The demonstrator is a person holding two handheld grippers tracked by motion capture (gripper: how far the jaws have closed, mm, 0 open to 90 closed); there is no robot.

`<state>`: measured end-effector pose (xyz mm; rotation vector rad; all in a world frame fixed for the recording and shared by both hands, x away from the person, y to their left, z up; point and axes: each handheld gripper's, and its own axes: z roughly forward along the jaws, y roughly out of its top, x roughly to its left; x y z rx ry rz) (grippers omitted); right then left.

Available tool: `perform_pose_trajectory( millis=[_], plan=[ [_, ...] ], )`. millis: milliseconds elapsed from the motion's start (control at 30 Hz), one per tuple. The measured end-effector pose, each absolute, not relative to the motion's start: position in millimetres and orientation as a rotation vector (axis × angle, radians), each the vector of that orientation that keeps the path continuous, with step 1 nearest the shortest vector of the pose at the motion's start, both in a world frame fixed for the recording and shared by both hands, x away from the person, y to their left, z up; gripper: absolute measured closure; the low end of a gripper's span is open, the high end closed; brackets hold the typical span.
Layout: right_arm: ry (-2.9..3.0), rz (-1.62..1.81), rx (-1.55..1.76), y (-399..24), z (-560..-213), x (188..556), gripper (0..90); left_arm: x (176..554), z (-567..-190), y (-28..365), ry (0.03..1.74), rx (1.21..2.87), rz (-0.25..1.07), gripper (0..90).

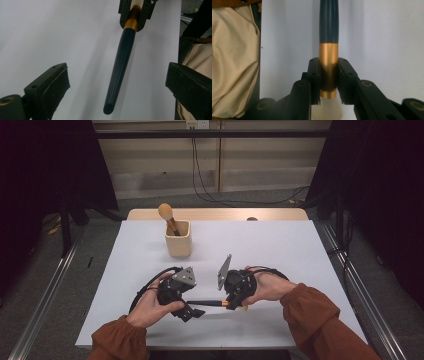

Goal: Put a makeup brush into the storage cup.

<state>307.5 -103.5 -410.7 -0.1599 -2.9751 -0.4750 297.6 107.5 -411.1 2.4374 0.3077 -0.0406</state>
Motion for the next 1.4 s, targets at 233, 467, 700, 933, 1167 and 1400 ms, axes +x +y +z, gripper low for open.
perform_pose_trajectory(
  millis=[233,467,700,933,1167,1400],
  plan=[
    [-2.984,-0.468,-0.128,-99.3,-412.9,308.1,74.6,298.9,-417.7,99.1,0.294,2.501,-0.096,6.5],
    [-2.984,-0.482,-0.111,-97.3,-413.3,307.2,74.6,301.4,-422.2,95.9,0.272,2.502,-0.134,19.4],
    [-2.986,-0.493,-0.102,-96.1,-413.0,304.8,74.6,304.3,-427.0,90.4,0.248,2.479,-0.195,35.6],
    [-2.998,-0.524,-0.080,-95.1,-413.4,304.8,74.6,304.7,-429.1,87.5,0.246,2.464,-0.220,48.8],
    [-2.996,-0.520,-0.082,-93.1,-413.6,303.8,74.6,305.9,-430.4,84.4,0.252,2.452,-0.238,56.5],
    [-2.994,-0.552,-0.081,-94.1,-413.3,303.8,74.6,307.0,-432.4,83.9,0.250,2.426,-0.258,62.9]
  ],
)
